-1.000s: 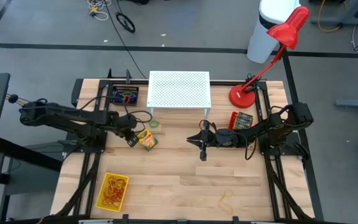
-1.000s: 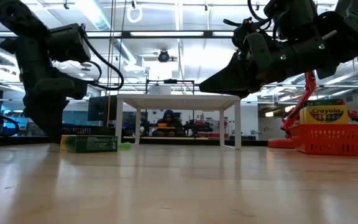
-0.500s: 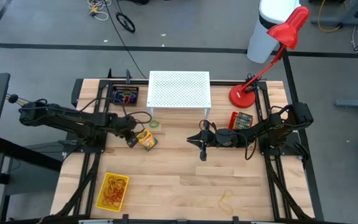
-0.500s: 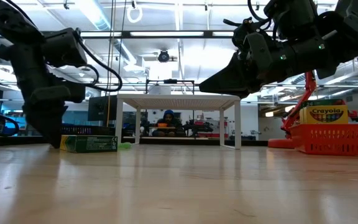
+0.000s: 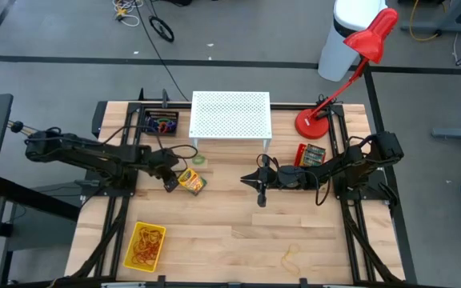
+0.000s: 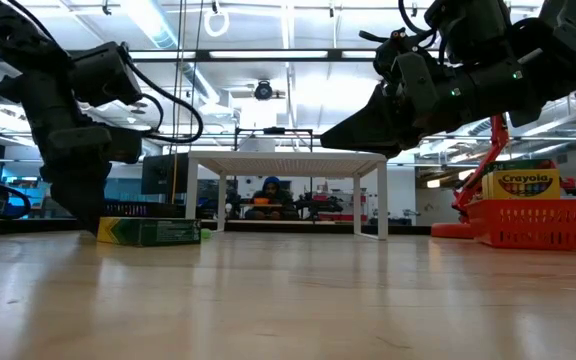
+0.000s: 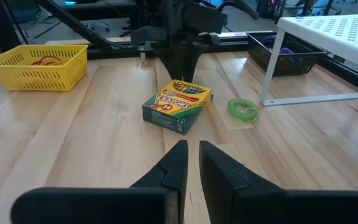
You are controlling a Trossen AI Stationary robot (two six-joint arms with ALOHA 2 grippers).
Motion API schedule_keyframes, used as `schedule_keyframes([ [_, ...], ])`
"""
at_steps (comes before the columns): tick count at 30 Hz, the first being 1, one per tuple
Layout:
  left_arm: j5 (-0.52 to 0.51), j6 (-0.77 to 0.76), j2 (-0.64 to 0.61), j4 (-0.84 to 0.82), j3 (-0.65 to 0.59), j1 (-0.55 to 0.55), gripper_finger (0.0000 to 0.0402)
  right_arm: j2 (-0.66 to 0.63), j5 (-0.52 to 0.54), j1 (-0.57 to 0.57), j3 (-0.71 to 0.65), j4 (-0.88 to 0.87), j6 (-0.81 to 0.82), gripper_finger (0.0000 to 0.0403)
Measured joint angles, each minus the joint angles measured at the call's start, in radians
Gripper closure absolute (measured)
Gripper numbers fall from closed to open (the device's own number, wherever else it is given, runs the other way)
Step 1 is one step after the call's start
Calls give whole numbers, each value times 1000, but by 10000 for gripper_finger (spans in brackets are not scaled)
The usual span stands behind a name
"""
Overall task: Pick & Place Office Desk Supplies
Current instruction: Put the box yellow crayon into the red bin
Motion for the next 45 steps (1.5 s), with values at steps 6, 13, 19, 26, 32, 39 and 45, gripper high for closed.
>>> schedule_keyframes([
  [6,0,-2,-3,42,-45,0,324,0,0,0,0,0,0,352],
  [13,16,21,-13,50,-47,0,393,0,0,0,0,0,0,352],
  [19,16,48,-34,44,-17,-2,397,0,-1,0,0,0,0,352],
  [26,-14,140,-37,35,70,-10,398,0,-1,0,0,-1,-1,352],
  [32,-52,205,-37,20,144,-65,398,0,-1,0,0,-1,-1,352],
  [39,-149,276,-37,-29,218,-141,398,0,-1,0,0,-1,-1,352],
  [45,-182,210,-30,-114,259,-170,391,0,-1,0,0,-1,-1,352],
])
